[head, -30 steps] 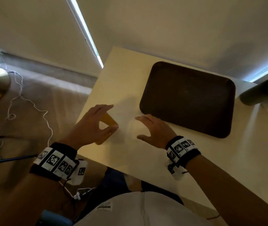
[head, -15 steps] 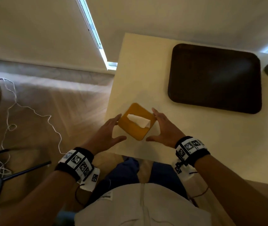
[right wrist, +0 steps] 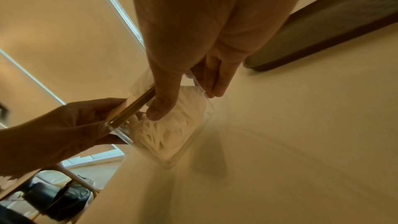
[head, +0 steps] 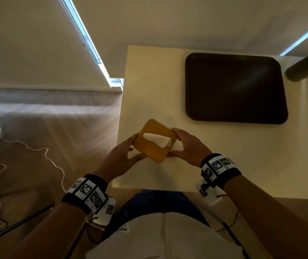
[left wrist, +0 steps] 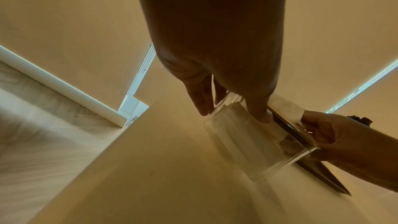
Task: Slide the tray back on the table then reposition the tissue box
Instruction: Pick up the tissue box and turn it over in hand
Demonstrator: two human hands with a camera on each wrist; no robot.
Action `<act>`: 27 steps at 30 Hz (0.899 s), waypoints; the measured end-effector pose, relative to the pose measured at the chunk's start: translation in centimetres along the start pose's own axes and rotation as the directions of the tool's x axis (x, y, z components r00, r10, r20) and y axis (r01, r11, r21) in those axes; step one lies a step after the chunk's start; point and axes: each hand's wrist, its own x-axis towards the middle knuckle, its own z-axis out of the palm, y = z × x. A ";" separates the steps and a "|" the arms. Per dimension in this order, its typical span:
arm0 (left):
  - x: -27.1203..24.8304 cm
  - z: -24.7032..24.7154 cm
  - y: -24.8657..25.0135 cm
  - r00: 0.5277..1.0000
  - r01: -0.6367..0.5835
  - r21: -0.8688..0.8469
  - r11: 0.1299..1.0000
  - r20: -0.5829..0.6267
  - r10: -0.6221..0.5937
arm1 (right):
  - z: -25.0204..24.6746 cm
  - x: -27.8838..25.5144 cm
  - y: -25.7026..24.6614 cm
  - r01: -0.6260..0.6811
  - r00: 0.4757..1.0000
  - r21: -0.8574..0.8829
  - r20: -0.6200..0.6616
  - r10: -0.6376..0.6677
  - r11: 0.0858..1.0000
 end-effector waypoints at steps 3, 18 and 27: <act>2.7 -2.3 1.1 0.999 -0.046 0.029 0.998 0.005 0.046 | -2.5 2.0 -0.7 0.030 0.999 -0.017 -0.030 -0.031 0.999; 24.6 -13.8 5.7 0.997 -0.075 0.079 0.994 -0.031 0.078 | -16.6 21.5 -2.6 0.078 0.995 0.046 -0.063 -0.075 0.996; 28.7 -14.2 3.8 1.000 -0.028 0.070 0.997 -0.003 0.028 | -16.7 25.6 -1.5 0.020 0.999 0.075 -0.034 -0.018 0.997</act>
